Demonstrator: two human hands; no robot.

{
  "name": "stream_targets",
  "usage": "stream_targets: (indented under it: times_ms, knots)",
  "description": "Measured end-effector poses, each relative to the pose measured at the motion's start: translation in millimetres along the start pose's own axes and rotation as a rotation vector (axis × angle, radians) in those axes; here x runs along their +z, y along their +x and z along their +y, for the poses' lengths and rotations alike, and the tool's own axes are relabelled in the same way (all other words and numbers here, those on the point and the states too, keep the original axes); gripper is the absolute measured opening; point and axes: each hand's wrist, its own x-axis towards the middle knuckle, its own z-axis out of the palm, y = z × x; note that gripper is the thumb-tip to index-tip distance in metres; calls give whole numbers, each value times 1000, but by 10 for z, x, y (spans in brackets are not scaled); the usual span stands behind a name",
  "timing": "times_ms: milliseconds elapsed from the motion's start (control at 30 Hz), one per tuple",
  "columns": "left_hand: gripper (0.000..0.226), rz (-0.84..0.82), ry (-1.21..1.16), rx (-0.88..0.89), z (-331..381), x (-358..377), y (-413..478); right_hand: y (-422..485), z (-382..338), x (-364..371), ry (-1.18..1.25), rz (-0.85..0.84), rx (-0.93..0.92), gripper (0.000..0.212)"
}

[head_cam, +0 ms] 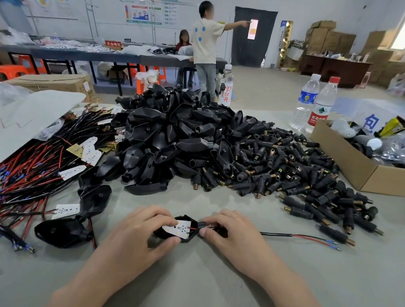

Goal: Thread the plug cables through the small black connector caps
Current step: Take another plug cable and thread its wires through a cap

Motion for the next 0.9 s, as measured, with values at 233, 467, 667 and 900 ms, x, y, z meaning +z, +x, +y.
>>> stream_targets:
  times_ms: [233,467,667,900]
  knots:
    - [22,28,115,40,1,38,12,-5,-17,-25,22,-1,2,31]
    - [37,88,224,88,88,24,38,1,-6,-17,65,10,17,27]
    - [33,95,385,31,201,37,25,13,10,-18,45,0,19,17]
    - [34,106,422,-135,89,-88,-21,25,42,-25,-16,31,-18,22]
